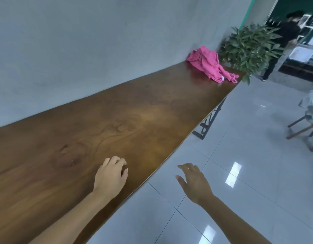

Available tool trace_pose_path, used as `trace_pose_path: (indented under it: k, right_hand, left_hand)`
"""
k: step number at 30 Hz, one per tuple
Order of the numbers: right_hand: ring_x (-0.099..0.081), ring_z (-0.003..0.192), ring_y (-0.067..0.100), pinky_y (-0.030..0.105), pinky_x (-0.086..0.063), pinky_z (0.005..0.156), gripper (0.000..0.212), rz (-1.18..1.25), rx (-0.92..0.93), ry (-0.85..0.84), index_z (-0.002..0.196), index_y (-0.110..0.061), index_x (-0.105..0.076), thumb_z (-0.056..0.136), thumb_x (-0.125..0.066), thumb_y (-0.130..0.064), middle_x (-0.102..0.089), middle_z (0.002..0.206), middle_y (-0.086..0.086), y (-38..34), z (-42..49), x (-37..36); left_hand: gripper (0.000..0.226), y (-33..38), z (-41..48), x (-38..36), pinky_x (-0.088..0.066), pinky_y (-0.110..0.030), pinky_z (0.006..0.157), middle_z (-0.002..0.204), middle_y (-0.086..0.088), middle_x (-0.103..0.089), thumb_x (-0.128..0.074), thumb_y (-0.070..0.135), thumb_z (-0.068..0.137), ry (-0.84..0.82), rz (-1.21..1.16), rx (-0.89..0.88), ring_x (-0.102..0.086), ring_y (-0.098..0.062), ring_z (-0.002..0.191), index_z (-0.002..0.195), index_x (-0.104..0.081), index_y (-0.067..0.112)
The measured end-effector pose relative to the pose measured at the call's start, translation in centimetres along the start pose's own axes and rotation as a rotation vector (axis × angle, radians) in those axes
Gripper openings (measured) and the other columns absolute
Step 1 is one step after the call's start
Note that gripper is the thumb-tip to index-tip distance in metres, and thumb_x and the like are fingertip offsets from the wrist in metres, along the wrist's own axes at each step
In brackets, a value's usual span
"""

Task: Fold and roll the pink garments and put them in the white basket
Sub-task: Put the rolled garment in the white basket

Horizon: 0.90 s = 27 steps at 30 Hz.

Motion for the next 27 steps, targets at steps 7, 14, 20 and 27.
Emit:
trace_pose_path:
  k: [7,14,20,27]
  right_hand:
    - [-0.043,0.13,0.012,0.028,-0.042,0.104,0.069,0.103,-0.02,0.031,0.146,-0.027,-0.045,0.096,-0.017,-0.066,-0.047,0.144,-0.01,9.1,2.4,1.8]
    - [-0.046,0.128,0.011,0.025,-0.042,0.101,0.044,0.206,-0.056,0.036,0.143,-0.027,-0.049,0.105,-0.039,-0.047,-0.051,0.14,-0.01,16.1,3.6,2.8]
    - [-0.051,0.12,0.008,0.026,-0.045,0.096,0.043,0.333,-0.103,0.054,0.137,-0.027,-0.056,0.102,-0.044,-0.05,-0.057,0.129,-0.013,20.5,5.6,3.0]
    - [-0.056,0.108,0.002,0.013,-0.042,0.083,0.034,0.392,-0.167,0.097,0.131,-0.03,-0.059,0.101,-0.049,-0.044,-0.059,0.122,-0.016,24.9,10.1,4.1]
  left_hand:
    - [0.016,6.5,4.6,-3.5,-0.054,-0.032,0.077,0.106,0.01,-0.06,-0.064,0.026,0.093,0.018,-0.006,0.06,-0.054,-0.014,0.097,0.108,-0.069,0.021]
    - [0.036,9.9,7.7,-6.2,-0.043,-0.04,0.098,0.12,0.004,-0.05,-0.062,0.04,0.096,-0.012,0.021,0.133,-0.046,-0.021,0.116,0.129,-0.06,0.027]
    - [0.03,10.9,10.0,-7.0,-0.04,-0.047,0.101,0.12,0.004,-0.052,-0.063,0.039,0.095,-0.023,0.008,0.202,-0.045,-0.024,0.117,0.123,-0.059,0.029]
    - [0.021,13.3,16.4,-8.9,-0.046,-0.041,0.098,0.119,0.006,-0.053,-0.066,0.034,0.095,-0.009,-0.071,0.112,-0.051,-0.018,0.111,0.114,-0.064,0.027]
Point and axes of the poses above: each hand's wrist, its own z-axis towards the middle knuckle, its own x-axis out of the back of the hand, y = z × x, the point moved 3 cm from there along z, towards the middle knuckle
